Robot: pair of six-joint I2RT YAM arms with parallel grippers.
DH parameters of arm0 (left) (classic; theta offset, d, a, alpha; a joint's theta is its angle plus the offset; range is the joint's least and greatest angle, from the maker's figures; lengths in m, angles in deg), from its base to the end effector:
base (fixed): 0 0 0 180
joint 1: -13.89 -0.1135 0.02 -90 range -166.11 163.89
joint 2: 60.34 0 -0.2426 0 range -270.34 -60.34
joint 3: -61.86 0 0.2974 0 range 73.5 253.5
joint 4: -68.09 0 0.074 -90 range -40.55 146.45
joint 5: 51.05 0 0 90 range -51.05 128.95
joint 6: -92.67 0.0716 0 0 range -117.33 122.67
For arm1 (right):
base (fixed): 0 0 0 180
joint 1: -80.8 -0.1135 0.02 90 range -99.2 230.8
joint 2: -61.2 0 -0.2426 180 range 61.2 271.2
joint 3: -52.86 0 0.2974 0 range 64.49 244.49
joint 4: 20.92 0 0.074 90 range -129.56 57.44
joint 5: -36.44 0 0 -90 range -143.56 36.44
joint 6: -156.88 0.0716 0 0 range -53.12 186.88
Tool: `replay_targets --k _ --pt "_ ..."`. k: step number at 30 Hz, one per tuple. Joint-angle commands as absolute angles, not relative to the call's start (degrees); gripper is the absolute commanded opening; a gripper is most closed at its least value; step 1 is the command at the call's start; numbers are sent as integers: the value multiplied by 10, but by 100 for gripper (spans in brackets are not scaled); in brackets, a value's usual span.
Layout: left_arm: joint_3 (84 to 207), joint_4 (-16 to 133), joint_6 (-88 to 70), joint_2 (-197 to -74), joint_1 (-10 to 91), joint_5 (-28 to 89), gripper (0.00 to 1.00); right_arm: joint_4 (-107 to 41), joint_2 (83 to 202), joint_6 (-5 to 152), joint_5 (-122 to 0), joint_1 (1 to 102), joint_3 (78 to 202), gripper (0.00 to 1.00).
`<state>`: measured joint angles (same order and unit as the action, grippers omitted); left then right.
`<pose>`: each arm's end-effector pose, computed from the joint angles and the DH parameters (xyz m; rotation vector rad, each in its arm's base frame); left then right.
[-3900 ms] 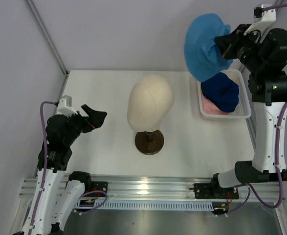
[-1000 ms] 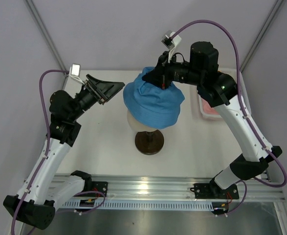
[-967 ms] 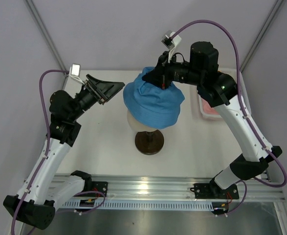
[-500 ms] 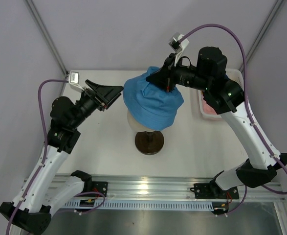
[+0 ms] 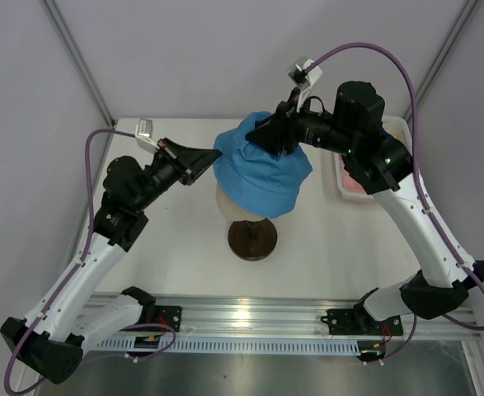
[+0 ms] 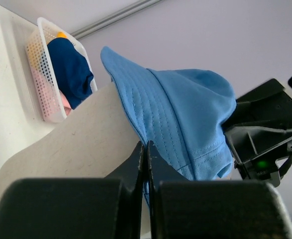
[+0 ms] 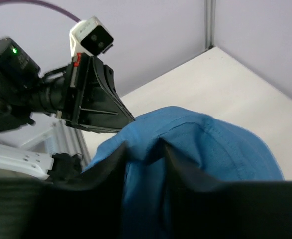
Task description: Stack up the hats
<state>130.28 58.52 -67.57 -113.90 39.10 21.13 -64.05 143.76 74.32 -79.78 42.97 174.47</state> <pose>0.2665 -0.1497 0.3980 -0.3749 1.6556 -1.5342 0.2629 0.2442 0.5316 -0.7957 1.5331 0.9678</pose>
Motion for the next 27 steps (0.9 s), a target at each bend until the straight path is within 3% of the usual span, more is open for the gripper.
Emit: replay_targets --k 1,2,3,5,9,15,22,27 --pt "1318 593 -674 -1139 400 228 1 -632 1417 751 -795 455 1735 51" --pt "1311 588 -675 -1136 400 237 1 -635 1407 771 -797 466 1734 65" --pt "1306 586 -679 -1133 401 254 1 -638 1400 782 -799 478 1730 87" --pt "1283 587 -687 -1119 401 265 1 -635 1378 805 -809 524 1713 98" --pt "1265 575 -678 -1093 401 281 1 -591 1272 884 -831 607 1629 99" --pt "1234 542 -651 -1042 405 295 1 -592 1184 967 -766 669 1516 99" --pt "1181 516 -649 -1008 417 322 1 -423 1117 1171 -778 675 1271 99" --pt "1164 502 -648 -997 432 343 1 -381 1100 1242 -757 672 1201 99"
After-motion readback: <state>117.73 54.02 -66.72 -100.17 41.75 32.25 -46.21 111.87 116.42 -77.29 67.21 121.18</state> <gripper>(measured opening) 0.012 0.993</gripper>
